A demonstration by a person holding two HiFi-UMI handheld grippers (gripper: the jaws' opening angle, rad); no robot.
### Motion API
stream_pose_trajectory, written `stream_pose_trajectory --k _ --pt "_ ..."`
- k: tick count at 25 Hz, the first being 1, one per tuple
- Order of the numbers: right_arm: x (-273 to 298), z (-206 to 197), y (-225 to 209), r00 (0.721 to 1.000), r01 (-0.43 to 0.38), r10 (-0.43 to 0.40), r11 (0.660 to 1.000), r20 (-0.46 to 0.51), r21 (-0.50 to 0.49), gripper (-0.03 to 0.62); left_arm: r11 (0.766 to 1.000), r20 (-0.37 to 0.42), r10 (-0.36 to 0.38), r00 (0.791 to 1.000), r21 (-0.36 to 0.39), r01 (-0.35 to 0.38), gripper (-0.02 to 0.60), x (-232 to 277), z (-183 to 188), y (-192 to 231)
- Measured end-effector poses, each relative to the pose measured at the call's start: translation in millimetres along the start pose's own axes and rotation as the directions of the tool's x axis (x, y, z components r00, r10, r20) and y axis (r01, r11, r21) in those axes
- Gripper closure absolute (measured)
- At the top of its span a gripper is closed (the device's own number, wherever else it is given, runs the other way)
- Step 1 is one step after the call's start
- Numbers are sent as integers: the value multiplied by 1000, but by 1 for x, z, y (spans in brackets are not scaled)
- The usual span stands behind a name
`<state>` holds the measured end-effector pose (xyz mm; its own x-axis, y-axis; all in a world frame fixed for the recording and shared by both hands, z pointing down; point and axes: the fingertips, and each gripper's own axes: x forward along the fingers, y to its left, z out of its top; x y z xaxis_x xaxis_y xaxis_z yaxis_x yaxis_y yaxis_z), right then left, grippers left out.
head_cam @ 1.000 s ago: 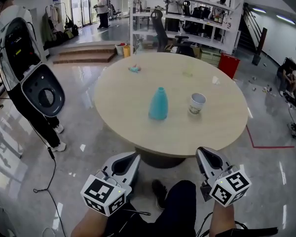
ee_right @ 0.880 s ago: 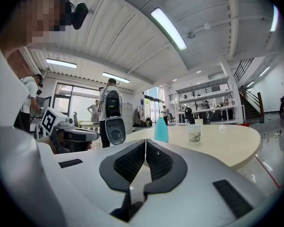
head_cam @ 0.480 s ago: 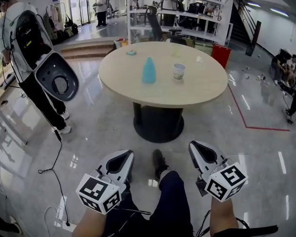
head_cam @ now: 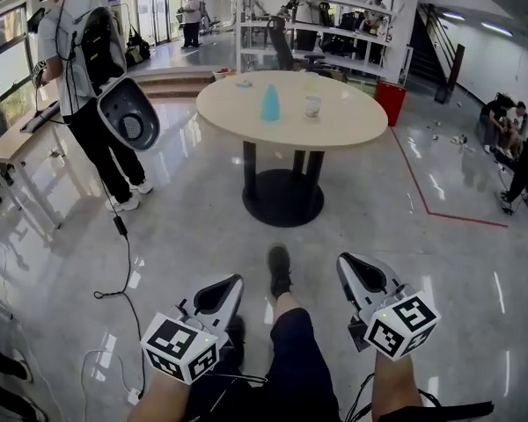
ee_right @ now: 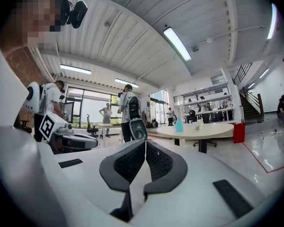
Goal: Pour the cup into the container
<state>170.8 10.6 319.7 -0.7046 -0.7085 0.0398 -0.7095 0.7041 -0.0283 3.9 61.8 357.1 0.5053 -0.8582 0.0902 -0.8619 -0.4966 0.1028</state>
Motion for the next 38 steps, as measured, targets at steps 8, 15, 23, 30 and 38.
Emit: stream_pose_trajectory --k 8,15,23,30,38 --pt "-106 -10 79 999 -38 38 999 -19 -12 585 1000 20 24 1000 -18 -24 589 -97 -18 -82" --pt "-223 -21 129 1000 -18 18 1000 -20 10 585 1000 7 7 1000 -17 -7 589 -172 -34 -175" --pt "-330 -26 192 1000 17 -17 999 -5 32 585 1000 -10 -21 1000 9 21 589 -265 -50 -264" --pt "-419 -44 261 1000 17 -16 999 -19 46 585 1000 -19 -23 1000 -21 23 589 -347 -75 -326" --pt "-519 -42 332 999 52 -51 997 -12 49 585 998 -15 -53 998 -26 52 589 -439 -88 -401"
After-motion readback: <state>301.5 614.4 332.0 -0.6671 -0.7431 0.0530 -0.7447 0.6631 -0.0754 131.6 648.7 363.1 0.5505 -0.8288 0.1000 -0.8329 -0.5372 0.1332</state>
